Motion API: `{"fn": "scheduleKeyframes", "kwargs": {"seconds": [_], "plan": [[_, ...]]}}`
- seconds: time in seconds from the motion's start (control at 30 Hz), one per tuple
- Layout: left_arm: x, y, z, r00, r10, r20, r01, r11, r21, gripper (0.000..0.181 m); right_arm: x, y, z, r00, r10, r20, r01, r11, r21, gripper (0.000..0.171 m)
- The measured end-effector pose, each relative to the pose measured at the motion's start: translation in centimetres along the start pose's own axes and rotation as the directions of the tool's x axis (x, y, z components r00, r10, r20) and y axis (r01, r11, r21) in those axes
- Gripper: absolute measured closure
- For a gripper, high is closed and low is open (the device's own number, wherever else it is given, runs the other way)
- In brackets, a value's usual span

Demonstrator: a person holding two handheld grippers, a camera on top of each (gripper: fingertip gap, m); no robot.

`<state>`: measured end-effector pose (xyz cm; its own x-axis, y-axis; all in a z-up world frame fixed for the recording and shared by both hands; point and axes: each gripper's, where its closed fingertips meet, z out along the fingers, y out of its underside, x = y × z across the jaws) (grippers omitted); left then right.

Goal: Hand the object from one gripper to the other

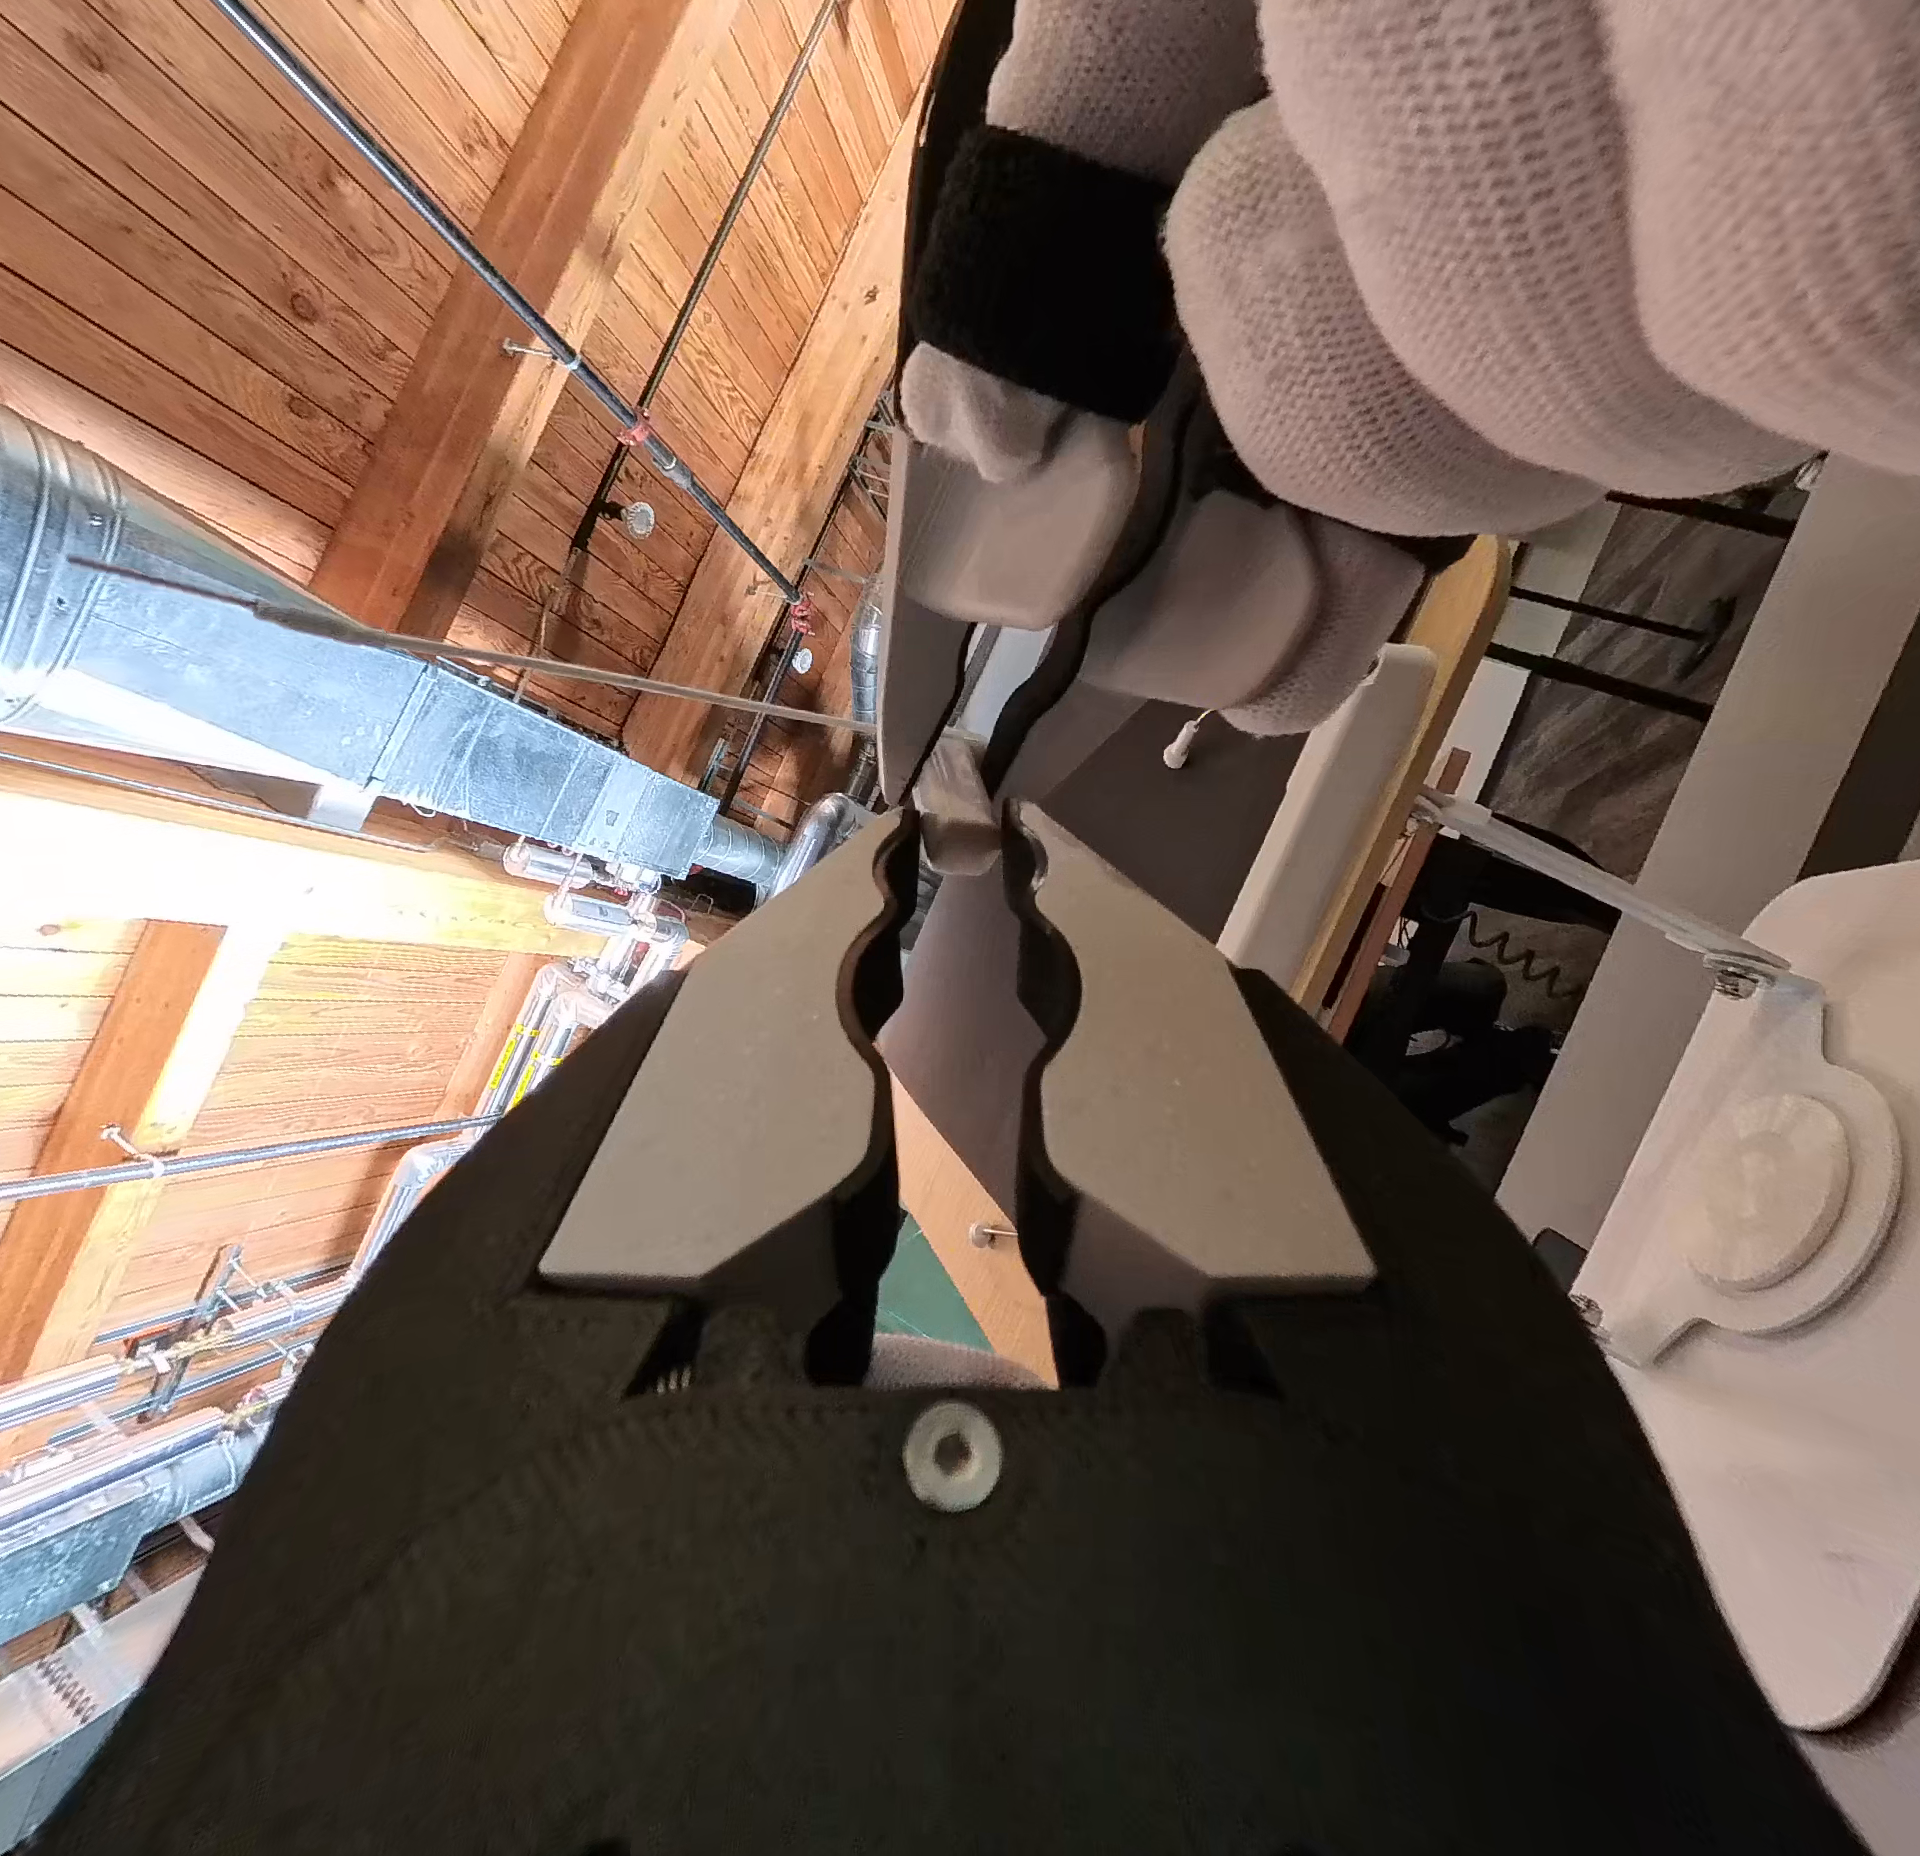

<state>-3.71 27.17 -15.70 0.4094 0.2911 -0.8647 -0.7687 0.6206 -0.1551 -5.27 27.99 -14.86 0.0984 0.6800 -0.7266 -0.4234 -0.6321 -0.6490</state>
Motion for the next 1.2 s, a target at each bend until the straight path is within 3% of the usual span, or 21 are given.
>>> {"fn": "scheduleKeyframes", "kwargs": {"seconds": [0.53, 0.67, 0.73, 1.2], "plan": [[0.14, 0.00, 0.06, 1.000, -0.018, -0.021, 0.018, 1.000, -0.008, 0.170, 0.31, 0.25, 0.16, 1.000, 0.004, -0.001, -0.004, 1.000, -0.003, 0.160], [0.23, 0.22, 0.13, 0.997, -0.059, -0.050, 0.058, 0.998, -0.024, 0.170, 0.35, 0.36, 0.32, 1.000, -0.028, -0.011, 0.028, 1.000, -0.003, 0.152], [0.13, 0.11, 0.16, 0.995, -0.076, -0.062, 0.074, 0.997, -0.025, 0.170, 0.49, 0.33, 0.28, 0.999, -0.037, -0.019, 0.037, 0.999, 0.002, 0.159], [-0.21, 0.14, 0.17, 0.990, -0.116, -0.075, 0.114, 0.993, -0.027, 0.170, 0.14, 0.19, 0.16, 0.999, -0.034, 0.006, 0.034, 0.999, 0.001, 0.155]]}}
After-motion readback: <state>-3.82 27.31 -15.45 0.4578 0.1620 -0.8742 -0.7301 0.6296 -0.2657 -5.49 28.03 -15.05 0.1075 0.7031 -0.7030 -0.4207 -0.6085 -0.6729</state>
